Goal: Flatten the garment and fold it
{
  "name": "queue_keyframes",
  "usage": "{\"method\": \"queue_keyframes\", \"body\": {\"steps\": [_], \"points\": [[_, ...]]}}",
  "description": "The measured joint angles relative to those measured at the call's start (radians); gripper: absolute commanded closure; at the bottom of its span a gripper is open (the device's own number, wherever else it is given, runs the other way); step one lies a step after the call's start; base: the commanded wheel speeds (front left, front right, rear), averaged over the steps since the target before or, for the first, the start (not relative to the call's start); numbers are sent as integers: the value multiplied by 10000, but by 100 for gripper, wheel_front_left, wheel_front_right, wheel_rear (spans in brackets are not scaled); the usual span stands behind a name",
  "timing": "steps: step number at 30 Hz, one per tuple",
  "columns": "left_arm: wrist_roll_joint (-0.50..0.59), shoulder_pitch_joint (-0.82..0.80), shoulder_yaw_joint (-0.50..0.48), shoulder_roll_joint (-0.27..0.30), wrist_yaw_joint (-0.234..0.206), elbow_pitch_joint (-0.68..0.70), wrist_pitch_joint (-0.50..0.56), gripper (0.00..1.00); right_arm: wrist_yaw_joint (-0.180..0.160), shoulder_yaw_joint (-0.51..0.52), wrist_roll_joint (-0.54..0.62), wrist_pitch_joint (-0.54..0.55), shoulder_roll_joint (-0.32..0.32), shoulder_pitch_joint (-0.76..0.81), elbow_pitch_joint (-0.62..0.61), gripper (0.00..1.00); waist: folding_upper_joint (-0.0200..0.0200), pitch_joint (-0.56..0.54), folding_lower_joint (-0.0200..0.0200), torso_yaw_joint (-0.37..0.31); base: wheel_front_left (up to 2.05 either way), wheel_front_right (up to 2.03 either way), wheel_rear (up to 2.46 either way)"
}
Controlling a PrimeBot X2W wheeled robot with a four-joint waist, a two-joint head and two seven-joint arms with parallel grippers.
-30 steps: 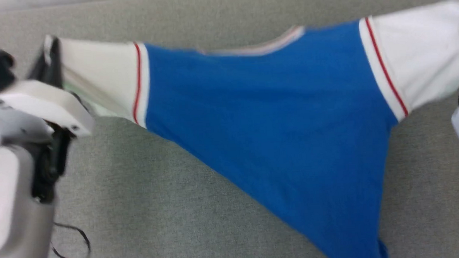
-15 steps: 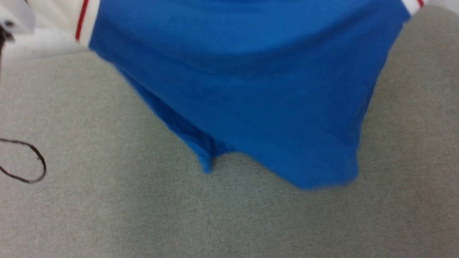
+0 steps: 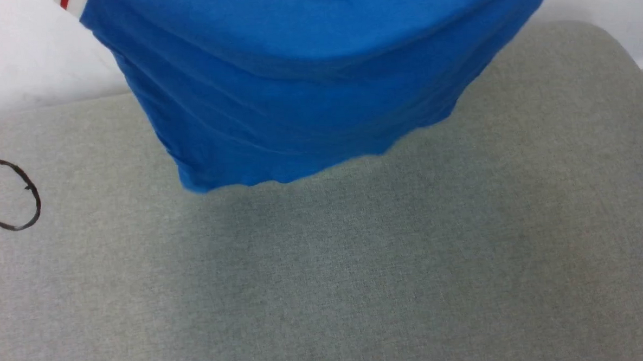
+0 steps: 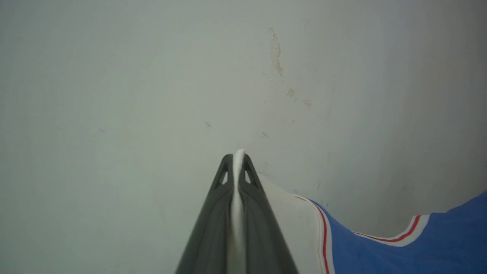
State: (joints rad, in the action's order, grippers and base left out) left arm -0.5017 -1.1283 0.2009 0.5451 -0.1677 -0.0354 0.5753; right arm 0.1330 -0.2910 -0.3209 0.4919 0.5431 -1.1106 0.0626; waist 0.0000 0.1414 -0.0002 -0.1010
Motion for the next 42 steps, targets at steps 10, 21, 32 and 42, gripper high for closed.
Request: {"method": "queue_keyframes", "body": {"steps": [10,21,32,42], "points": [[192,-1772,-25,-481,-738,-621,75,100,-2,178,-31,775,-709,-1769,1129,100,0,1263,4,-118,0,0,0],[915,-4778,-13,-1074,-796,-2330,-2397,100,-2,-25,1415,-593,-1505,-4919,3425,100,0,3266,6,-183,0,0,0],[1089,-5440,-207,-928,-370,-3032,-4291,100,0,-562,1714,-1944,-1039,-5863,4730,100,0,4678,4,-60,0,0,0],[171,-4223,-474,-1026,318,-3386,-4798,100,0,-1323,750,-2905,-587,-4920,4598,100,0,5486,5,195,0,0,0]]}}
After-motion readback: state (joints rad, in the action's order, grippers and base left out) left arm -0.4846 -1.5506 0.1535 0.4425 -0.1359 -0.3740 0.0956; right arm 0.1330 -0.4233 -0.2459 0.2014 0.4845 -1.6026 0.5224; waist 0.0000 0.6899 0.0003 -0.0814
